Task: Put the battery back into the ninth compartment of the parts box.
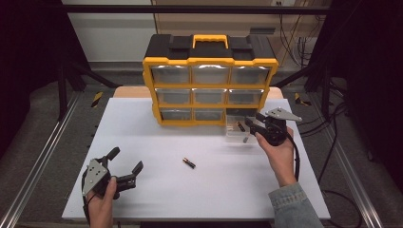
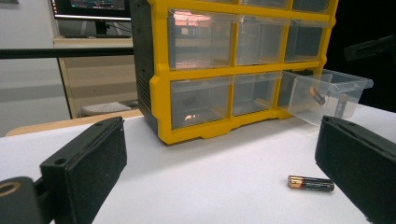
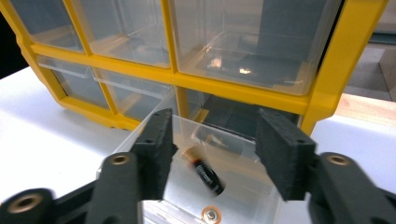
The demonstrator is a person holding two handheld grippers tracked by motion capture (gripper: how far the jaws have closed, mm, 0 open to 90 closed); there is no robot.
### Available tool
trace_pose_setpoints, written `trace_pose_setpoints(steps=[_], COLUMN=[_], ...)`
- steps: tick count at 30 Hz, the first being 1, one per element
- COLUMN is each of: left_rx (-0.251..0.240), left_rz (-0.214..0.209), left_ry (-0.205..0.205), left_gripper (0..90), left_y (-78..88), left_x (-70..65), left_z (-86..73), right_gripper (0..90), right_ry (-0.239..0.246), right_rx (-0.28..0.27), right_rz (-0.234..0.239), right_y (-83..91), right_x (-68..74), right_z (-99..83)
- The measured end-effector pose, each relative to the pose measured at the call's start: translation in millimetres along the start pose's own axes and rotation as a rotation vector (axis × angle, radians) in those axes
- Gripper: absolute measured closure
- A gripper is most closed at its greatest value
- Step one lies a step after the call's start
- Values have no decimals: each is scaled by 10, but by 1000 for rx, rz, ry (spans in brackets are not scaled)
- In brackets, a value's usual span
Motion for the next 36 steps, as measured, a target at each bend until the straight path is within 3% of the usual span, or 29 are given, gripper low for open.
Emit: trace_pose_setpoints(steps=[10, 15, 25, 36], left_rx=[-3, -5, -7, -5], left_rz=[0, 2, 2, 1], left_ry=[0, -2, -10, -17], left_gripper=[20, 20, 20, 20], left_y=[6, 11, 21, 16], left_x=[0, -1, -9, -22], left_z=[7, 14, 24, 26], right_gripper=[200, 120, 93, 88], right_ry=[12, 45, 115, 197], right_rx=[-18, -8, 42, 137], right_rz=[17, 59, 107, 172], right_y=[27, 45, -10, -149], right_x=[106, 296, 628, 1079], right_z=[72, 127, 91, -60])
Point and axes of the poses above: each handheld gripper's, and its own axes: y roughly backward along the jaws, z roughly out of its top, x roughly to its left, the point moved 8 cm from there along -y, roughly forward along the jaws, and after that the axes turned 9 degrees about x, right-handed, at the moved point
